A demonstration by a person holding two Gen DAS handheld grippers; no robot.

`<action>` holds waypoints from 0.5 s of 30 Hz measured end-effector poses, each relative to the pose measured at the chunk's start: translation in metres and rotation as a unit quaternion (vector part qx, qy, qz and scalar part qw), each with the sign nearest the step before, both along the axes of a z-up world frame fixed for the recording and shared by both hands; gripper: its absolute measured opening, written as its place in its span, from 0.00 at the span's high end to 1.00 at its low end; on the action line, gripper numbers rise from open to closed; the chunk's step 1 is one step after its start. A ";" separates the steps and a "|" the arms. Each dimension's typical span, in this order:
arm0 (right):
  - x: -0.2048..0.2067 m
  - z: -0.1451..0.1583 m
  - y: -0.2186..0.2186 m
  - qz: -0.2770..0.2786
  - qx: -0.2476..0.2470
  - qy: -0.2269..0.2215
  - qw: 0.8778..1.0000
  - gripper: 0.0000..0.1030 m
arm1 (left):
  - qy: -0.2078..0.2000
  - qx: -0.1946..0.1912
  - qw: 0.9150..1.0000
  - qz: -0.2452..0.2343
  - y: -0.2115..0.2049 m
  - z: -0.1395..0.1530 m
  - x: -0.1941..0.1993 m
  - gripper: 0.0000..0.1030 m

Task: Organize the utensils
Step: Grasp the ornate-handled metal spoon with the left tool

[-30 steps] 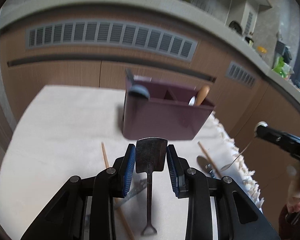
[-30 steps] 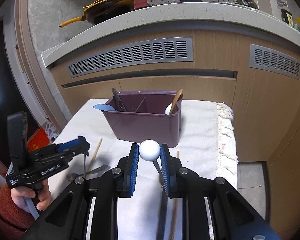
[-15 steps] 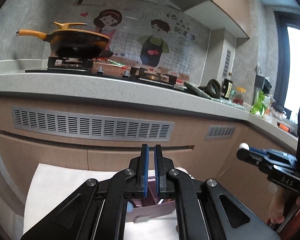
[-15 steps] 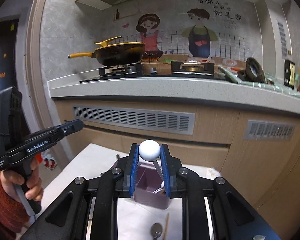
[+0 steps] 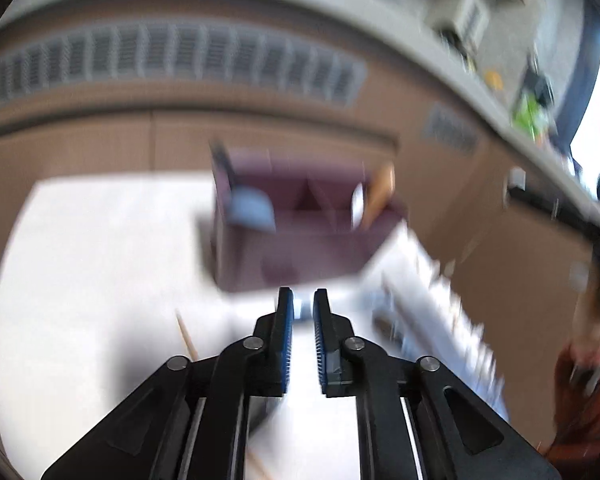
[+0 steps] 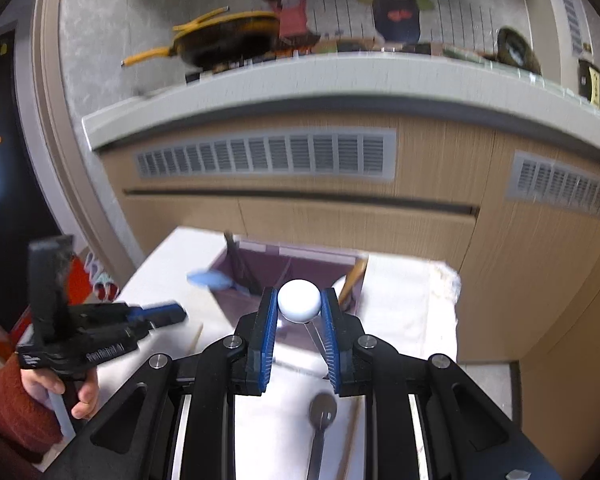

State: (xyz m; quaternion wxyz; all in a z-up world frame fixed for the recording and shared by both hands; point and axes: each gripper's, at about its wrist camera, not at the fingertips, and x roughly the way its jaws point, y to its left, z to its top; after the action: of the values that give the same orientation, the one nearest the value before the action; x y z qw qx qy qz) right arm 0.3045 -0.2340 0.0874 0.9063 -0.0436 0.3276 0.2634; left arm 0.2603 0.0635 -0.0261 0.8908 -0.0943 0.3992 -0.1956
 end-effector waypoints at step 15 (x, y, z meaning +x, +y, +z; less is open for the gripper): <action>-0.013 -0.032 -0.004 -0.002 -0.011 0.031 0.999 0.81 | 0.084 0.168 0.979 -0.083 -0.030 -0.069 -0.002 0.74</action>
State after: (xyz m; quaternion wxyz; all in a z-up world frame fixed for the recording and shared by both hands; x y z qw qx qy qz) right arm 0.2920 -0.2383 0.0551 0.8956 -0.0447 0.3588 0.2593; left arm 0.2581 0.0336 -0.0955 0.8381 0.0745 0.5058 -0.1905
